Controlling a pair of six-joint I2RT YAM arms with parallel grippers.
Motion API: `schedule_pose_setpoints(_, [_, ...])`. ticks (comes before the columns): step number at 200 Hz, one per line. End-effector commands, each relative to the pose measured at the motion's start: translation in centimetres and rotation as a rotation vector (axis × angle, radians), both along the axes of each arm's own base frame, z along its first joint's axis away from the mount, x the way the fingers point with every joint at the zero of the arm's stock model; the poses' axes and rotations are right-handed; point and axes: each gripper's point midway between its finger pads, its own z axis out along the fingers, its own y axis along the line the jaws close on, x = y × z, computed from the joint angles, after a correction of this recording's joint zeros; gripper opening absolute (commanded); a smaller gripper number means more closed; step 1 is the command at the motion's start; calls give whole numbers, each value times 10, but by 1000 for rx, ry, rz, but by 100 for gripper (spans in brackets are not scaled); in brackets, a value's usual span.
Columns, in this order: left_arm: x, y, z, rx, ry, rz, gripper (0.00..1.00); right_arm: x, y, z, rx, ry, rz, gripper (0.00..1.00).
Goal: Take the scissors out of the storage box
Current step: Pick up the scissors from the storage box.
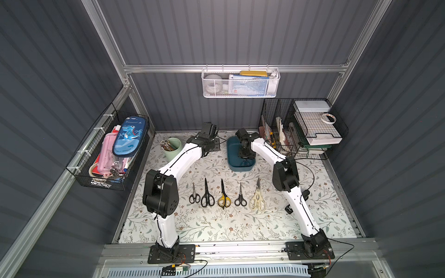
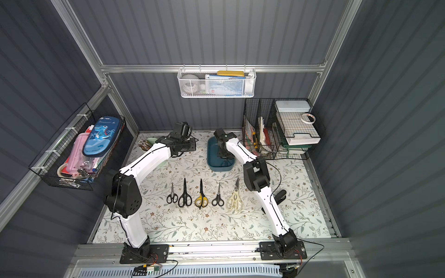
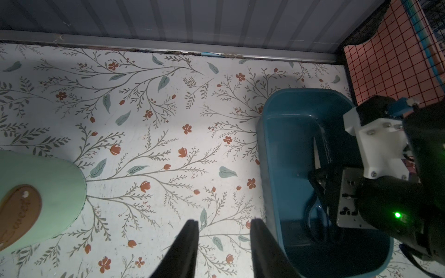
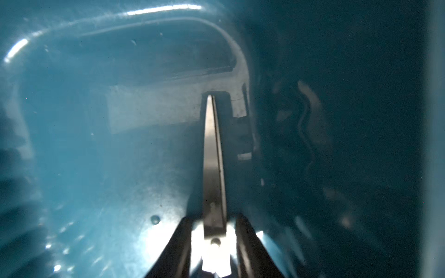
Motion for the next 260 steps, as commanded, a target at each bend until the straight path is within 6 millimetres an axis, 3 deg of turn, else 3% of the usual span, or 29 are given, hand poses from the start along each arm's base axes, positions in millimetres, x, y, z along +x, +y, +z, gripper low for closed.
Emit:
schedule_pose_setpoints(1, [-2,1,0,17,4,-14,41,-25,6,-40,16,138,-3,31])
schedule_pose_setpoints(62, [-2,2,3,17,0,-14,41,-28,5,-59,49,185,-3,14])
schedule_pose_setpoints(99, [-2,3,4,23,-1,-8,41,-21,3,-56,63,170,24,6])
schedule_pose_setpoints(119, [-2,4,3,34,5,-11,41,-13,4,-45,74,131,50,1])
schedule_pose_setpoints(153, [-1,-2,5,19,6,-29,41,2,14,-3,139,22,82,0])
schedule_pose_setpoints(194, [-10,-44,4,24,-5,-141,41,8,16,43,172,-84,93,0])
schedule_pose_setpoints(221, [-16,-68,-7,-18,9,-225,41,7,15,58,178,-106,98,0])
schedule_pose_setpoints(260, [-19,-82,-12,-80,6,-282,41,6,13,70,181,-124,99,0])
